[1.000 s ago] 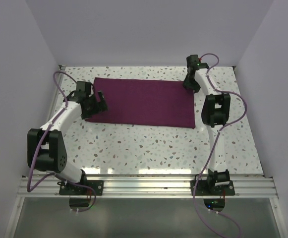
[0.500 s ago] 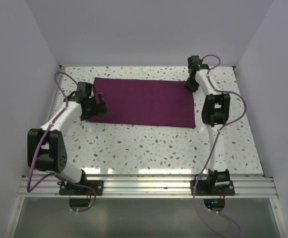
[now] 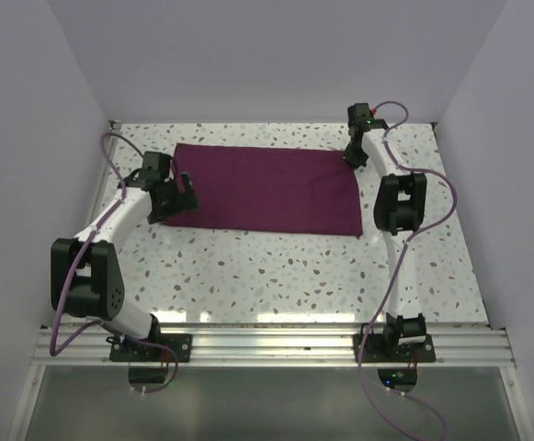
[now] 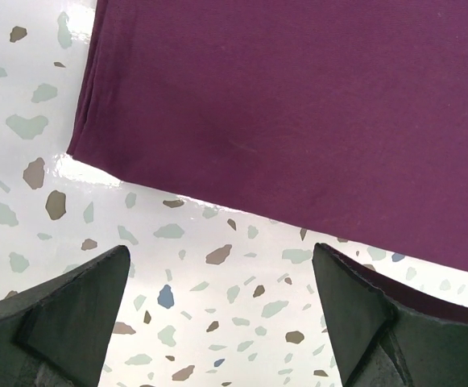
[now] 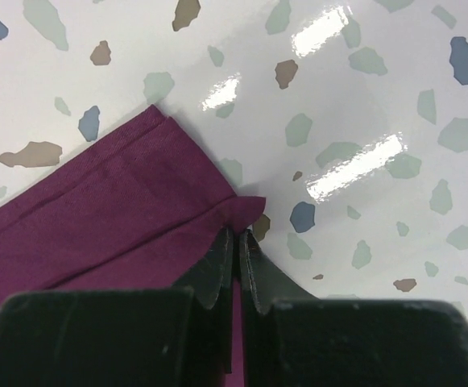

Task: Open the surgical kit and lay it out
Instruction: Open the surgical kit at the center of the board.

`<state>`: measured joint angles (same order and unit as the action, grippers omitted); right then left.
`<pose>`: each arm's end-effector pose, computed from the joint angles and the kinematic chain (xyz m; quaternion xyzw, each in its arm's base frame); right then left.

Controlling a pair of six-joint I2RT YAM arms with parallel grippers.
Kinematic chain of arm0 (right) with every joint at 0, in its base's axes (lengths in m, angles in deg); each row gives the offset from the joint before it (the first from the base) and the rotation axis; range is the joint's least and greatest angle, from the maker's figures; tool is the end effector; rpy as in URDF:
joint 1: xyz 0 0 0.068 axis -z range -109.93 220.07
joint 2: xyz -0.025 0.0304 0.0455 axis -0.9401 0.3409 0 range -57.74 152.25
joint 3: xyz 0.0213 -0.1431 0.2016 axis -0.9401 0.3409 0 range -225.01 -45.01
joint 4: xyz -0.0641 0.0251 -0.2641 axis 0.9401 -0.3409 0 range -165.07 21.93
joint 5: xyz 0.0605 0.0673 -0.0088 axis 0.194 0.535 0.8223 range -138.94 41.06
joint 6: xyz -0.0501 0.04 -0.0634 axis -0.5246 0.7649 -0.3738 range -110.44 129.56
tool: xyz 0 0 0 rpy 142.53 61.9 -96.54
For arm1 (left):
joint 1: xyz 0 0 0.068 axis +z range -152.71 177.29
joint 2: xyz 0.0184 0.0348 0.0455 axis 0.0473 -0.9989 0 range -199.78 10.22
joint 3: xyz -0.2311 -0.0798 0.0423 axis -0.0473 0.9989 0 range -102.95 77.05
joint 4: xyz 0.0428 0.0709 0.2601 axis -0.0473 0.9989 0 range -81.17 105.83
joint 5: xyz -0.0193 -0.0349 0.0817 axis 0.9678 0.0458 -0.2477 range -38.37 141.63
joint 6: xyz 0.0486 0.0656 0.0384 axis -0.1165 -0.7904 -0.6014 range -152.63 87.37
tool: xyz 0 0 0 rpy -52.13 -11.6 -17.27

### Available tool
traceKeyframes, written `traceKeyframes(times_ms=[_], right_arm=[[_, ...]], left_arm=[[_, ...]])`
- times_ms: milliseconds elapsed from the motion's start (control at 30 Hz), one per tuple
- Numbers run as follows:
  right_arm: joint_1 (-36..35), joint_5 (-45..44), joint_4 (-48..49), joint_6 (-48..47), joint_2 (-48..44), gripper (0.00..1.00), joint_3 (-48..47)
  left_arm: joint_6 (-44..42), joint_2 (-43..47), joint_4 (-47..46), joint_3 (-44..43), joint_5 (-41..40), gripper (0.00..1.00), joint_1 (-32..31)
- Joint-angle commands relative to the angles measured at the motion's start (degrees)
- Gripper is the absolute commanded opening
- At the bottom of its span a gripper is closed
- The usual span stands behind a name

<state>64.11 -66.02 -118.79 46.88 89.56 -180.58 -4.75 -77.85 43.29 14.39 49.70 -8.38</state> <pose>0.5540 0.0339 0.1149 0.2936 0.9152 -0.0473 0.2721 0.3462 -0.0316 0.1619 -0.1903 0.9466 -0.0594 0.2535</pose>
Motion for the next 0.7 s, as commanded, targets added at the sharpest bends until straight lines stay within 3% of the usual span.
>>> traceKeyframes(times_ms=[0, 267, 467, 667], right_arm=[[0.8, -5.3, -3.8, -0.9, -2.5, 0.00, 1.6], [0.6, -9.1, -4.8, -1.2, -9.0, 0.00, 4.7], [0.7, -9.0, -6.1, -2.5, -10.1, 0.09, 3.7], [0.7, -8.1, -6.8, -2.3, -10.0, 0.11, 4.1]], left_arm=[[-0.8, 1.2, -0.2, -1.5, -0.8, 1.00, -0.2], [-0.6, 2.0, -1.7, -0.3, -0.3, 1.00, -0.2], [-0.6, 2.6, -2.6, 0.7, 0.4, 1.00, -0.2], [-0.7, 4.3, -2.6, 1.8, 0.4, 1.00, -0.2]])
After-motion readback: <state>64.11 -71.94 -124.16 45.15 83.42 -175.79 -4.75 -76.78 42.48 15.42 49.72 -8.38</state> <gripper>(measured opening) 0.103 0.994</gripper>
